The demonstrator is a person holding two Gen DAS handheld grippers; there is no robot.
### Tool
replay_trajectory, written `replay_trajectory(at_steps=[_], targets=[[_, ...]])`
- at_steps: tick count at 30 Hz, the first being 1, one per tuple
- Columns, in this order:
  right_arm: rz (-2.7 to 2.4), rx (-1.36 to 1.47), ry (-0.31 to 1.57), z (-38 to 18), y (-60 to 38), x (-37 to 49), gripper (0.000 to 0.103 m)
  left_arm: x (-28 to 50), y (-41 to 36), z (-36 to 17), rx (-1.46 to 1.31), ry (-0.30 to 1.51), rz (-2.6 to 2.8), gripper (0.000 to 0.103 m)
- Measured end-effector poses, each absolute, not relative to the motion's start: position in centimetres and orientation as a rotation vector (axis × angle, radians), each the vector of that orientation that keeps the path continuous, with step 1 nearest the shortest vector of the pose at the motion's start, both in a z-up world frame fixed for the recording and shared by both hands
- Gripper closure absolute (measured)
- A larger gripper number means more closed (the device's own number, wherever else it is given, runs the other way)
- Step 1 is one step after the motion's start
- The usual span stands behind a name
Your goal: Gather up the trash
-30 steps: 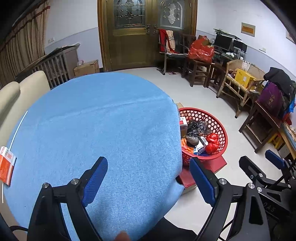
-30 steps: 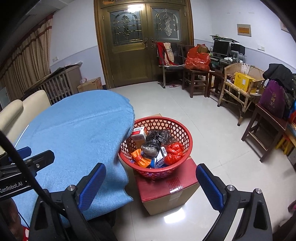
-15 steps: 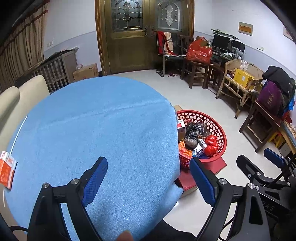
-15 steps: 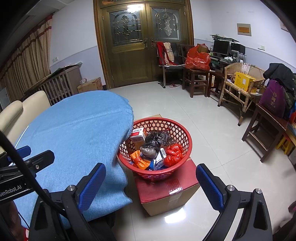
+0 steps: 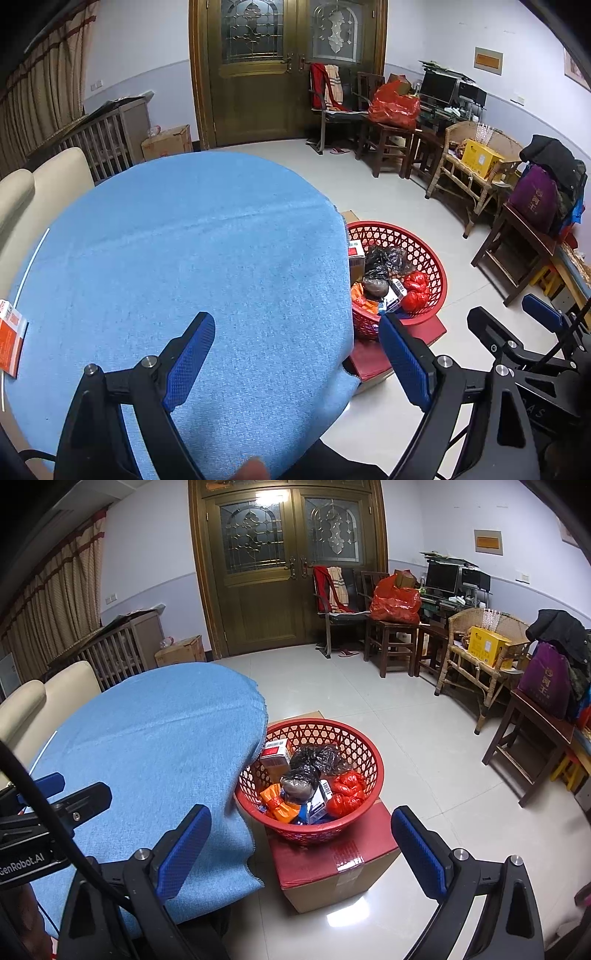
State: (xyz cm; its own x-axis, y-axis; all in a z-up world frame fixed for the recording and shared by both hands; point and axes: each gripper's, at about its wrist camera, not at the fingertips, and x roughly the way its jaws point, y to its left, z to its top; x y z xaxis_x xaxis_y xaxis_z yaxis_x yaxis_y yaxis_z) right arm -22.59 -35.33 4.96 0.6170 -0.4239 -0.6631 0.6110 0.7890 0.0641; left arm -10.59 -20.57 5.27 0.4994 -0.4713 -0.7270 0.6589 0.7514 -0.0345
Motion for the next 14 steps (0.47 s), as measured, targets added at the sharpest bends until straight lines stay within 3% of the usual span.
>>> replay_trajectory(at_steps=[14], targets=[[-0.605,0.298,0.687,4.76,-35.67,-22.34,0.004,-10.44,-20.79,5.4,0.262,0.781,-0.719,0.013]])
